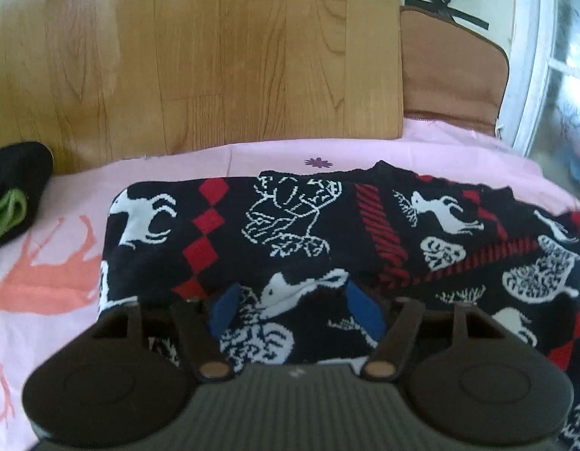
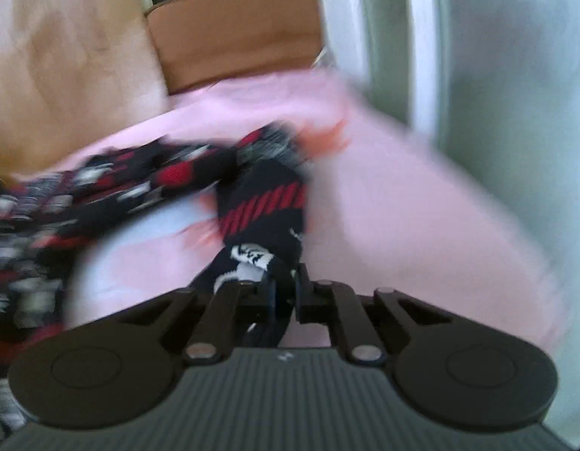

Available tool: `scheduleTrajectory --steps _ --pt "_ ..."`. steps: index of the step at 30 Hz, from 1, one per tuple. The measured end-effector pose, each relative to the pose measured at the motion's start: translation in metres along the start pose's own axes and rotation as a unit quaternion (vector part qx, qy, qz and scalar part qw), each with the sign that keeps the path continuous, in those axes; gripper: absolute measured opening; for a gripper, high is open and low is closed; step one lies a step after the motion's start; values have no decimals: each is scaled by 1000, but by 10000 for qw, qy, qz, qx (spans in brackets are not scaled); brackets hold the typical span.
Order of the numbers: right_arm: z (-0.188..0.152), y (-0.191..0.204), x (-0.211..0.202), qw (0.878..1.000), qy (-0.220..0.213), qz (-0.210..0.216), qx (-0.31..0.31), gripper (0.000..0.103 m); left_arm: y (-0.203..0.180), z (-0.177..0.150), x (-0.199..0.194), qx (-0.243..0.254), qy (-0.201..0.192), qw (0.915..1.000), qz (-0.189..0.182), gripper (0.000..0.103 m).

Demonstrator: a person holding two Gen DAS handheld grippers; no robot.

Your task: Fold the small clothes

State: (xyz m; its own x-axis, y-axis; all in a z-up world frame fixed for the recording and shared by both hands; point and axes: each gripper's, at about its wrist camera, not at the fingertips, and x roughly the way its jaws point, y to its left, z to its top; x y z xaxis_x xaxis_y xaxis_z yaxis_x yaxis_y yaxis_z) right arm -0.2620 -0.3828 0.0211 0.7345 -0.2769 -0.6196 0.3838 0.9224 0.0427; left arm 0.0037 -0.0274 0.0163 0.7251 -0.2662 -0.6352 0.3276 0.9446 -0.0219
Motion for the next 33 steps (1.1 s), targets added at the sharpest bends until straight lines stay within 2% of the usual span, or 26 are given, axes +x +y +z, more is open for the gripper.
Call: scheduleTrajectory --steps 1,3,4,7,8,9,11,15,17,19,20,22,24,26,28,29,31,32,33 --pt "9 -3 0 9949 -371 -877 -324 11 0 -1 -2 -11 -6 10000 9 65" --pt "19 -6 3 9652 -976 -2268 -860 12 1 -1 -2 -43 -22 10000 27 65" --pt "24 -12 5 9597 -1082 -2446 -861 12 1 -1 1 -45 -28 10000 23 65" --pt "29 -20 15 9749 -687 -2018 -639 23 1 -1 -1 -17 -41 10000 31 65" --pt "26 -19 18 9767 -576 -1970 -630 37 1 -1 -1 -14 -44 10000 29 65" --pt "22 -20 18 9792 -501 -1880 -572 45 1 -1 -1 -17 -46 10000 20 65" --pt "13 -24 10 9831 -516 -1703 -422 49 3 -1 -1 -35 -52 10000 -12 66" --pt "2 -44 -6 9859 -407 -1619 -106 50 4 -1 -2 -57 -55 10000 -54 68" --pt "-3 -59 -21 9884 -414 -1403 404 50 4 -1 -2 -59 -56 10000 -55 68" --pt "-5 -79 -35 9872 -536 -865 1230 50 4 -1 -2 -75 -59 9999 -53 68" --pt "-9 -90 -42 9817 -647 -455 1735 50 4 -1 -2 -82 -59 9999 -53 68" --pt "-19 -104 -42 9596 -647 432 2705 50 3 -1 -2 -92 -61 9999 -47 68" --pt "-28 -106 -31 9415 -488 917 3205 50 4 -1 -3 -89 -61 9999 -53 68" --pt "-35 -105 -16 9279 -447 1064 3545 51 5 -1 -3 -97 -63 9999 -67 68" --pt "-36 -111 -6 9114 -652 1073 3920 52 6 -1 -3 -152 -79 9998 -95 68" --pt "-33 -115 0 9048 -817 1018 4054 53 7 -1 -4 -196 -90 9997 -124 68" --pt "-22 -128 14 8949 -1054 643 4290 51 12 -1 -5 -340 -126 9991 -216 68" --pt "-16 -133 21 8921 -1039 478 4371 25 16 0 -6 -442 -157 9985 -269 67" --pt "-8 -137 28 8904 -1017 395 4419 9 21 0 -8 -583 -213 9975 -340 67"
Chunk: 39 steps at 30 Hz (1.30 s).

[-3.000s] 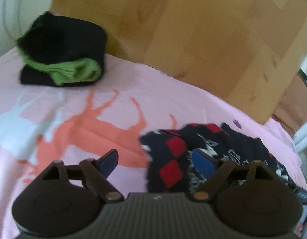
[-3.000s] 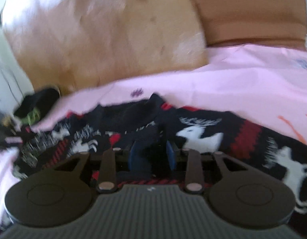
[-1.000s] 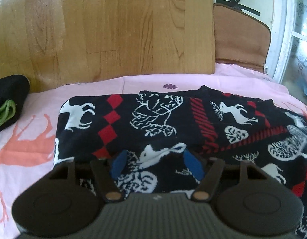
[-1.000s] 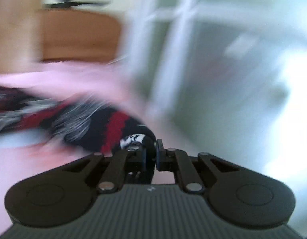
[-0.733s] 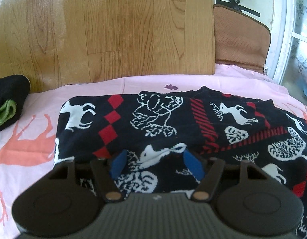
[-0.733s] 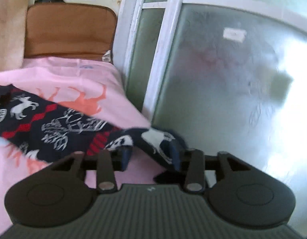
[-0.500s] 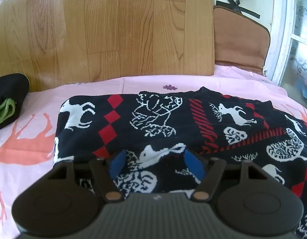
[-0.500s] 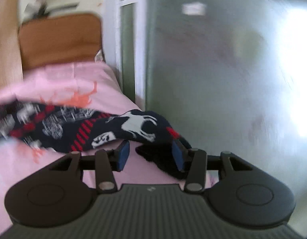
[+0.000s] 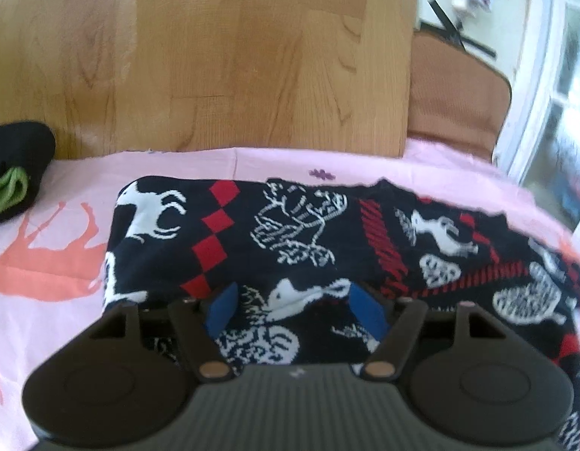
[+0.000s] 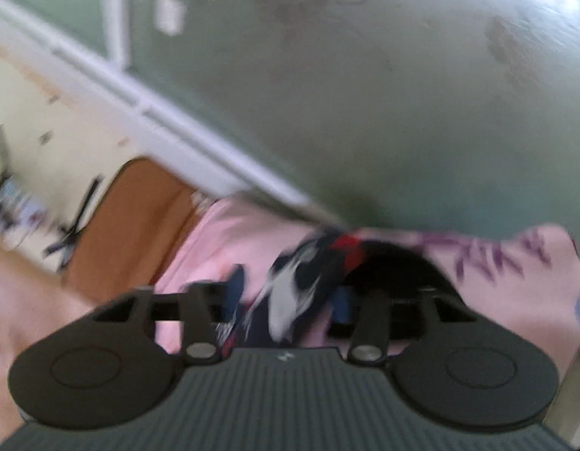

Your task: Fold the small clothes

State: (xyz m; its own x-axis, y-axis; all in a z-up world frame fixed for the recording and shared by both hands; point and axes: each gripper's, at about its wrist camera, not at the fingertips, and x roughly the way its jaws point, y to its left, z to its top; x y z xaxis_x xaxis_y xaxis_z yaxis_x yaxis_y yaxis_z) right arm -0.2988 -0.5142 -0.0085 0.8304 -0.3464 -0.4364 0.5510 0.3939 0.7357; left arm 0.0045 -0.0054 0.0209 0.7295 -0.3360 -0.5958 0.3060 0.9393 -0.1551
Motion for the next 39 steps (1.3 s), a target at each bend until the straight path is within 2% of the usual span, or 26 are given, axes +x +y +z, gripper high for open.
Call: scheduleTrajectory --steps 2,5,8,10,11,13,15,16,17,19,20,21,22,23,24,28,30,33,34,35,36,37,38,39 --pt "6 21 14 9999 -1 137 25 9 14 2 -6 -364 -153 9989 -249 67" --pt "-2 98 27 9931 16 650 -973 9 42 5 -13 -1062 -328 9917 -647 68" --pt "-34 191 43 9719 201 1291 -1956 9 71 9 -15 -1669 -471 9816 -800 67" --pt "-66 254 56 9492 370 1743 -2594 9 88 11 -19 -1875 -591 9776 -755 67" --pt "-88 285 62 9338 483 1976 -2944 9 95 12 -21 -1965 -672 9756 -707 67" --pt "-139 336 66 8959 684 2370 -3695 9 106 14 -25 -2104 -799 9724 -621 68" --pt "-205 370 66 8397 917 2727 -4607 10 117 15 -26 -2270 -852 9680 -641 69" --pt "-240 378 64 8045 1076 2867 -5089 11 121 15 -26 -2359 -845 9657 -680 72" --pt "-277 381 64 7637 1360 3004 -5550 13 125 15 -25 -2435 -824 9637 -719 74" --pt "-343 372 67 6737 2188 3090 -6346 17 129 16 -21 -2513 -758 9618 -774 75" --pt "-366 362 66 6365 2511 3074 -6613 18 128 17 -19 -2504 -715 9623 -783 75" --pt "-379 352 62 6104 2697 3114 -6766 28 126 17 -18 -2469 -664 9635 -788 75" --pt "-381 343 55 5999 2686 3235 -6807 37 123 17 -16 -2426 -608 9649 -797 75" --pt "-374 336 48 6007 2643 3373 -6749 55 121 18 -14 -2377 -546 9664 -814 75" --pt "-362 331 44 6102 2633 3465 -6620 61 118 17 -13 -2313 -484 9681 -839 76" --pt "-292 310 34 6710 2363 3389 -6156 61 102 16 -11 -1959 -413 9772 -711 77" --pt "-247 294 37 7184 1957 3088 -5919 61 95 15 -11 -1820 -414 9805 -619 78" --pt "-183 262 51 8059 1485 2313 -5243 61 84 15 -7 -1636 -334 9853 -372 77" --pt "-167 251 56 8292 1394 2045 -5012 61 80 15 -4 -1553 -307 9870 -259 67" --pt "-153 239 61 8506 1339 1754 -4773 61 75 16 -1 -1440 -277 9891 -99 52" --pt "-142 228 68 8670 1329 1488 -4566 61 69 17 2 -1293 -260 9912 117 46" --pt "-135 218 76 8795 1368 1270 -4377 61 65 17 3 -1187 -274 9922 267 34" --pt "-136 209 84 8862 1444 1130 -4255 58 63 18 2 -1124 -301 9926 354 22" --pt "-138 204 93 8904 1557 997 -4160 47 63 18 -2 -1122 -327 9925 363 22"
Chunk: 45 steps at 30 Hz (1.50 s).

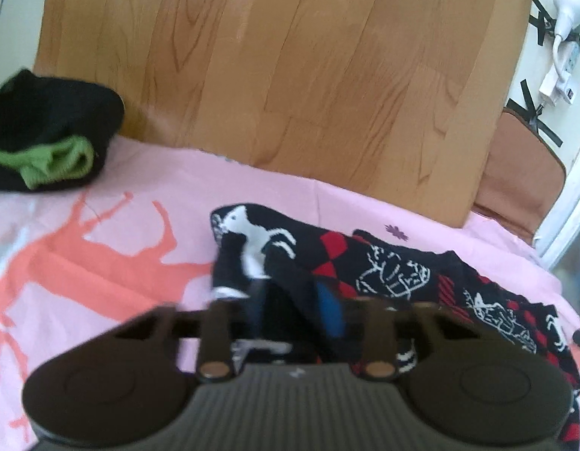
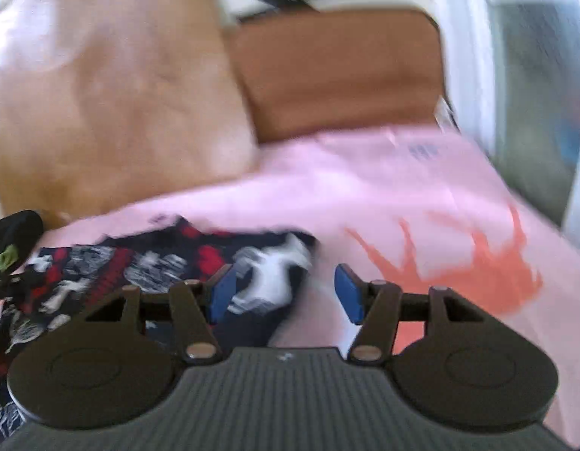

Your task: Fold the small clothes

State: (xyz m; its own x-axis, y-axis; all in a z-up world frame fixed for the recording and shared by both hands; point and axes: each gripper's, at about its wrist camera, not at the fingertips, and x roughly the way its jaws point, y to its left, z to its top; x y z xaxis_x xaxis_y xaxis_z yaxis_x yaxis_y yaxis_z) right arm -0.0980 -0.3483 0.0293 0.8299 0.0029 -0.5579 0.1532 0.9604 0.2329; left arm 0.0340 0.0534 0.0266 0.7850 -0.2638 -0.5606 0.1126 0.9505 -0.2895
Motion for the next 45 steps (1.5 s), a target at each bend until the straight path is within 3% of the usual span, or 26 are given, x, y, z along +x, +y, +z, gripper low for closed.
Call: scheduleTrajectory --steps 2,3,4,5,10,12,15,17,19,21,25,27,28,29,31,33,36,38,40,42,44,45 --pt "-5 -4 11 9996 185 -44 186 40 10 5 -14 -244 -119 9994 -204 18" --pt "-7 -3 13 9995 167 5 275 40 19 7 -24 -408 -236 9983 -350 16" --pt "-6 -1 12 9994 114 79 317 40 26 9 -33 -525 -359 9972 -399 8" --pt "-5 4 13 9994 77 148 299 40 33 11 -43 -604 -487 9962 -400 8" --pt "2 38 2 9983 -118 530 -232 41 77 18 -77 -1038 -1038 9891 60 8" --pt "2 54 6 9967 -99 675 -448 41 92 18 -76 -1238 -1012 9867 310 8" --pt "1 76 3 9934 -115 790 -821 42 105 14 -72 -1459 -866 9852 234 8" --pt "-4 91 6 9889 -6 749 -1284 42 101 13 -72 -1394 -884 9860 244 8" --pt "-15 106 21 9798 395 385 -1921 42 91 14 -74 -1246 -919 9878 175 8" --pt "-21 111 22 9721 252 254 -2317 43 78 20 -76 -1132 -960 9889 -22 8" --pt "-8 88 6 9861 123 544 -1565 43 23 34 -78 -507 -1063 9911 -617 9" --pt "-5 74 -7 9913 16 526 -1210 44 -14 35 -68 46 -812 9921 -951 22" --pt "-6 67 -13 9929 -12 484 -1091 44 -34 33 -59 489 -556 9913 -1087 56" --pt "-8 62 -19 9936 -21 462 -1035 44 -54 27 -46 978 -274 9891 -1061 79" --pt "-13 54 -35 9936 -56 414 -1046 44 -73 11 -30 1513 -19 9861 -679 71" --pt "-22 45 -57 9929 -134 421 -1100 45 -66 4 -27 1535 196 9855 -691 69" --pt "-37 27 -86 9934 -128 514 -1022 46 -30 14 -56 878 -76 9883 -1246 73" --pt "-47 16 -101 9940 -51 662 -865 46 -6 23 -78 427 -480 9895 -1297 76" --pt "-53 9 -111 9943 -9 780 -732 46 18 34 -89 -32 -759 9905 -1149 72" --pt "-59 8 -120 9940 -8 843 -698 46 34 46 -81 -396 -661 9936 -822 54" --pt "-65 10 -126 9931 31 949 -690 46 40 49 -64 -520 -430 9956 -650 19" --pt "-68 11 -128 9925 64 1016 -672 46 38 48 -49 -481 -242 9970 -547 12"
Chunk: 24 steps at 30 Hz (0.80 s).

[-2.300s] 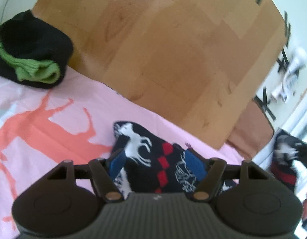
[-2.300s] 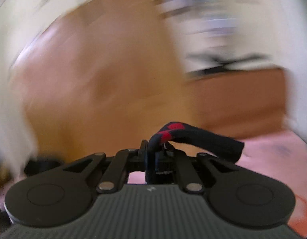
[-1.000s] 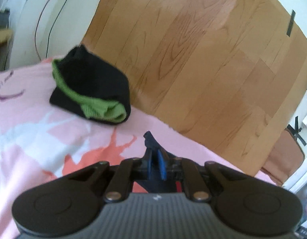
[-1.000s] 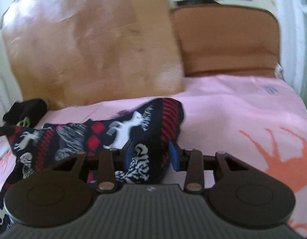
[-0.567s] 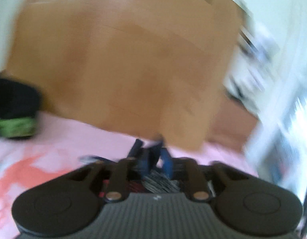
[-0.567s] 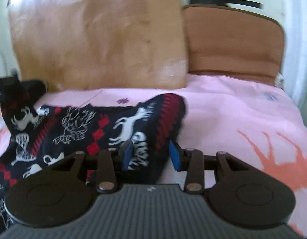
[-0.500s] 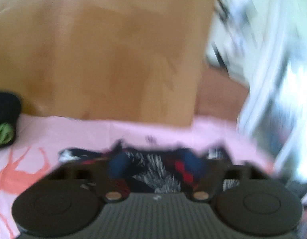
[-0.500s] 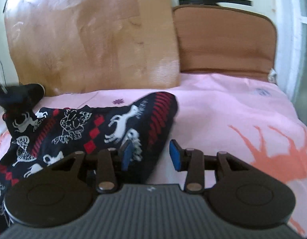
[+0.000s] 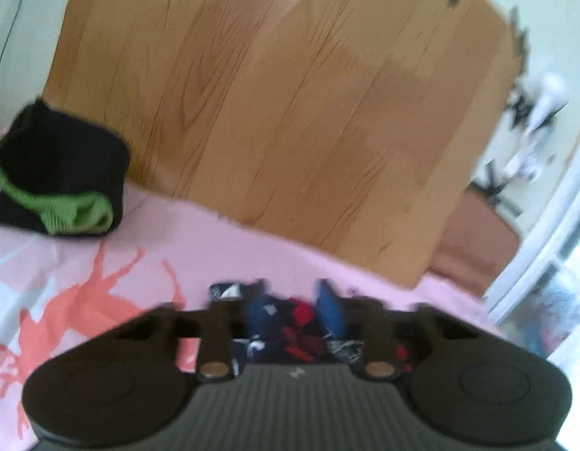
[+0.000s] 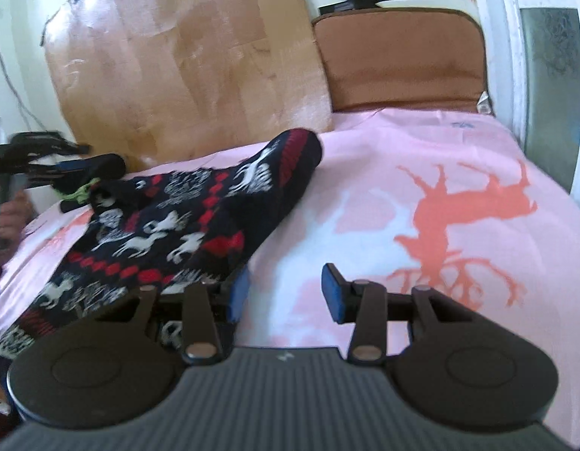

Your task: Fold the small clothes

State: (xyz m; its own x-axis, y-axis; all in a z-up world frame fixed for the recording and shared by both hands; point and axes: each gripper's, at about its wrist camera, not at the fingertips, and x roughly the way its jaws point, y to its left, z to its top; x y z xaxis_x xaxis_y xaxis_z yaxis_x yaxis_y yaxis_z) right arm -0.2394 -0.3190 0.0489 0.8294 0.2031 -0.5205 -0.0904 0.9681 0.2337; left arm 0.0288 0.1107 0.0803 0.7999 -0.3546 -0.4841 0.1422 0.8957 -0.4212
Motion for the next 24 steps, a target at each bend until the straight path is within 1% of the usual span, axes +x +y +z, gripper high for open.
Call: scheduleTrajectory --steps 1,2,3,4,5,6,7,8,9,10,11,12,13,14,15,16,17,18,19,20,22,23,24 --pt "-4 2 -1 9999 57 90 54 46 -4 -5 15 118 242 9996 70 5" --pt "-9 4 -1 9997 152 177 123 46 -12 -15 34 368 604 9974 127 4" --pt "-15 7 0 9992 268 249 142 45 -20 -28 49 671 914 9932 254 4" --pt "-21 10 1 9990 342 280 114 44 -29 -41 60 1051 1075 9872 533 3" --pt "-28 13 3 9986 445 280 101 23 -42 -54 59 1534 780 9821 766 3" --pt "-33 14 6 9979 588 236 100 8 -53 -62 57 1953 708 9733 978 3" --pt "-37 17 6 9980 581 234 81 7 -58 -64 56 2134 717 9680 1106 3" --pt "-37 21 4 9982 579 138 0 6 -60 -64 51 2183 766 9663 1129 6" --pt "-36 24 1 9985 541 10 -121 6 -59 -59 44 2115 800 9680 1085 8" --pt "-34 26 -4 9986 457 -152 -224 6 -55 -55 32 1993 787 9714 1024 12" --pt "-31 23 -9 9987 401 -237 -198 3 -49 -51 18 1865 715 9753 948 16" --pt "-29 19 -14 9983 345 -444 -172 2 -47 -48 4 1779 629 9780 895 21" --pt "-29 15 -17 9964 308 -746 -243 2 -40 -48 -14 1720 544 9797 879 34" --pt "-30 9 -23 9949 281 -932 -268 3 -35 -50 -29 1707 494 9803 864 42" --pt "-30 3 -30 9958 257 -869 -134 3 -28 -55 -45 1713 471 9806 826 43" --pt "-31 -5 -39 9978 220 -614 112 6 -21 -60 -56 1712 517 9808 779 46" --pt "-33 -9 -44 9986 209 -401 283 11 -14 -65 -69 1686 643 9810 708 53" --pt "-35 -11 -47 9986 194 -260 410 22 -7 -71 -81 1616 835 9815 604 58" --pt "-37 -12 -47 9986 211 -152 469 32 0 -79 -89 1537 1010 9818 470 64" --pt "-40 -10 -45 9985 232 -30 493 45 5 -88 -98 1450 1183 9818 312 70" --pt "-48 -2 -39 9984 288 158 460 47 13 -108 -110 1254 1502 9807 51 76" --pt "-53 6 -34 9980 382 284 413 46 14 -118 -113 1197 1624 9794 -26 77" --pt "-58 13 -29 9975 469 402 349 35 12 -129 -118 1182 1708 9782 -51 77"
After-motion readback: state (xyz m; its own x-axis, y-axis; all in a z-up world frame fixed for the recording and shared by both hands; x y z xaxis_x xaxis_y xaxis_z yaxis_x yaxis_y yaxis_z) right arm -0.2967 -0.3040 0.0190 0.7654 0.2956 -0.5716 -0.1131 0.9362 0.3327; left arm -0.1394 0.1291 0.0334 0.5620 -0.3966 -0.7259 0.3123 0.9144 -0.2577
